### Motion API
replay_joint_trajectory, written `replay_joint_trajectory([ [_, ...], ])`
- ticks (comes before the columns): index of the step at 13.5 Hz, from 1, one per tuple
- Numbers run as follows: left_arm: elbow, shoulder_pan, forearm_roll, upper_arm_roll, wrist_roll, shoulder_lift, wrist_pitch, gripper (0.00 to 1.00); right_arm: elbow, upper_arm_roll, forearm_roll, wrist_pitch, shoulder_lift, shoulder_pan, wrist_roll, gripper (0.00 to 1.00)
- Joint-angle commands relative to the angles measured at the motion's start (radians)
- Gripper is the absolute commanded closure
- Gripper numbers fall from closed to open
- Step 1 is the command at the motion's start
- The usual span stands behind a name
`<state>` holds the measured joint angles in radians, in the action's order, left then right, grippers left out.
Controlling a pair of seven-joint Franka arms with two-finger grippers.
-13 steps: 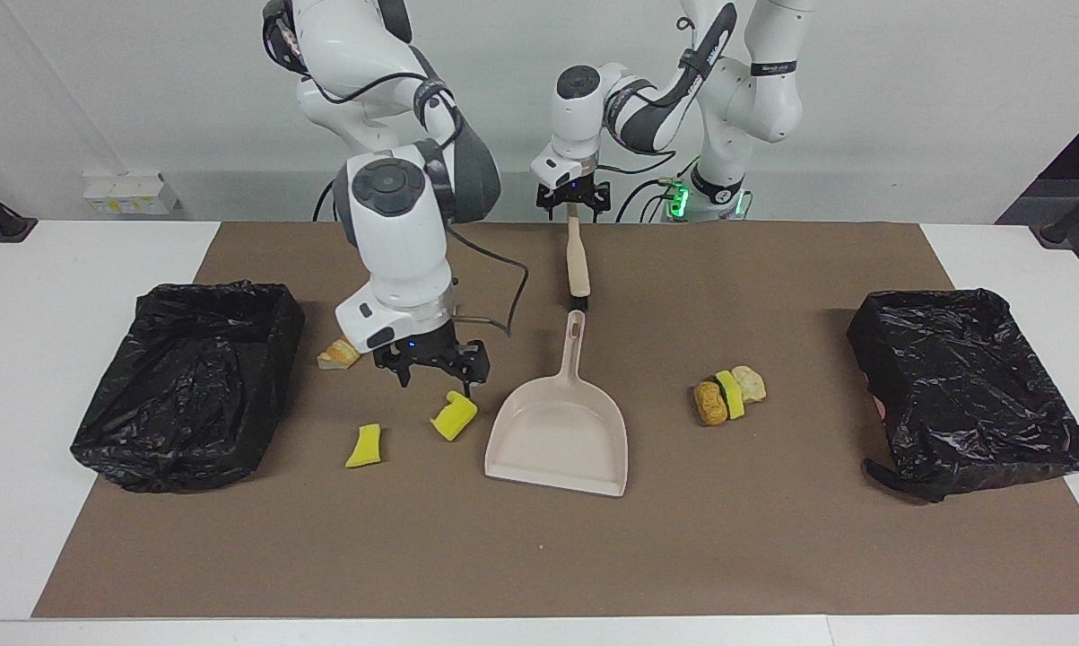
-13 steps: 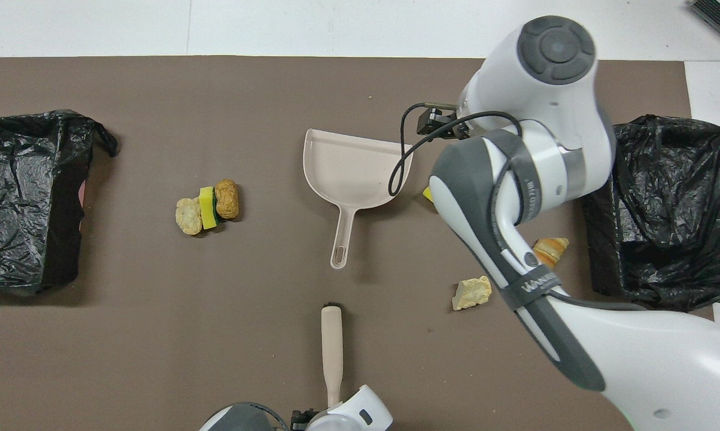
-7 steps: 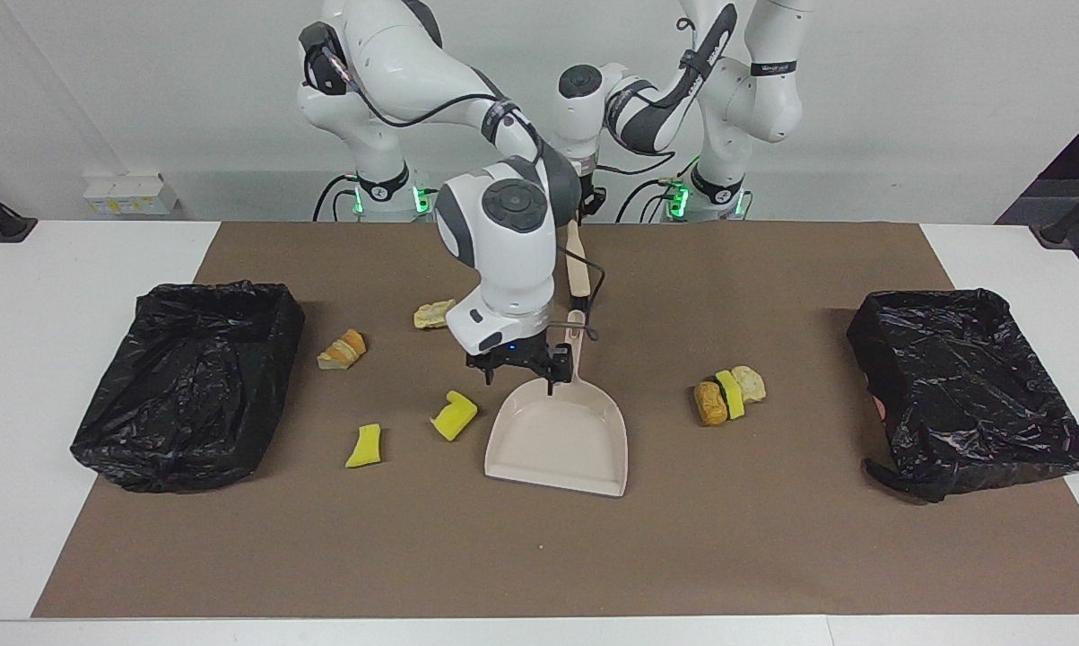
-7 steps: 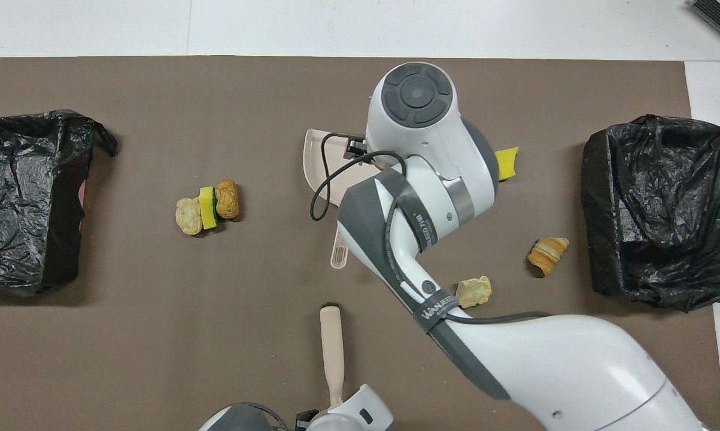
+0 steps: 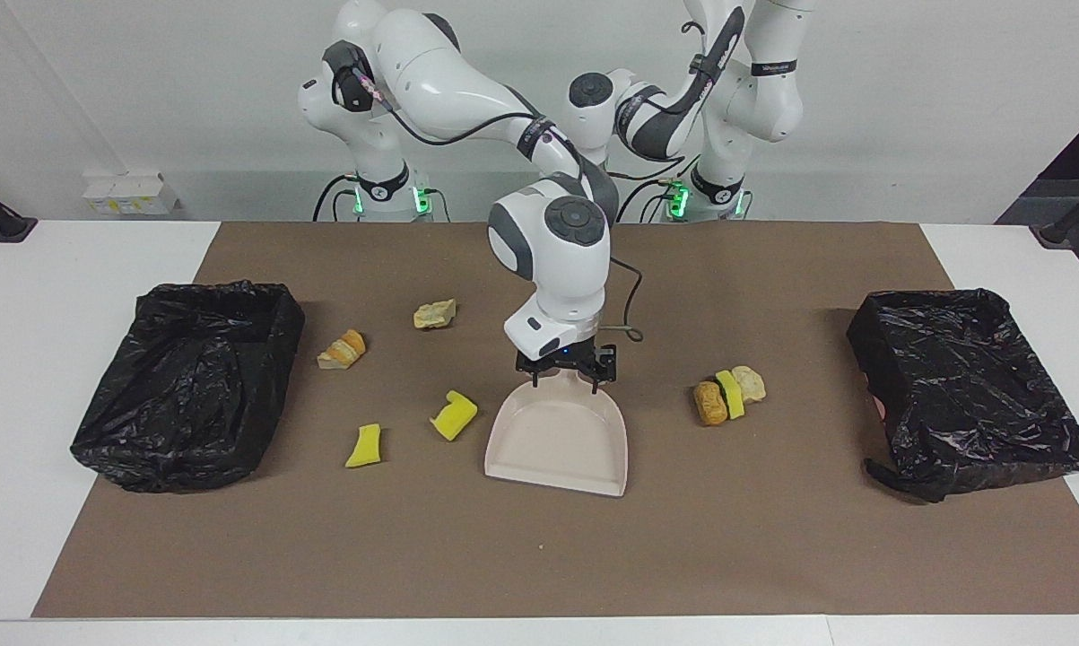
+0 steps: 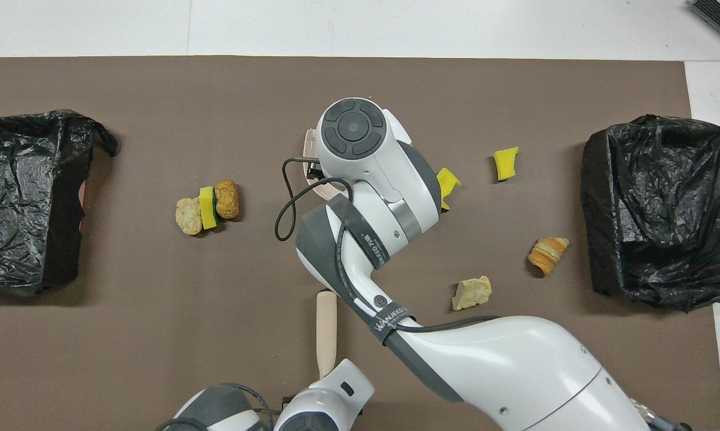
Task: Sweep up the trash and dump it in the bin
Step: 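Grasp the dustpan handle with the right gripper while the left gripper grasps the brush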
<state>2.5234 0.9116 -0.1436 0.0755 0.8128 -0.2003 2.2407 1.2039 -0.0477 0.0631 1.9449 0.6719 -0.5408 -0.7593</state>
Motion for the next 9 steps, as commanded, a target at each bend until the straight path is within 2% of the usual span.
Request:
replay_joint_trajectory([
  [1, -0.028, -0.113, -0.002, -0.002, -0.085, -0.034, -0.079, 1.0, 0.021, -0.004, -0.019, 0.0, -0.009, -0.017, -0.022, 0.0],
  [4, -0.083, -0.233, -0.002, -0.002, -0.216, -0.065, -0.209, 1.0, 0.132, -0.009, -0.022, 0.014, -0.073, -0.031, -0.022, 0.0],
  [7, -0.107, -0.406, -0.002, -0.002, -0.413, -0.181, -0.326, 1.0, 0.229, -0.009, -0.022, 0.066, -0.113, -0.028, -0.02, 0.0],
  [9, -0.179, -0.552, 0.044, 0.0, -0.536, -0.176, -0.412, 1.0, 0.282, -0.009, -0.022, 0.074, -0.141, -0.03, -0.022, 0.0],
])
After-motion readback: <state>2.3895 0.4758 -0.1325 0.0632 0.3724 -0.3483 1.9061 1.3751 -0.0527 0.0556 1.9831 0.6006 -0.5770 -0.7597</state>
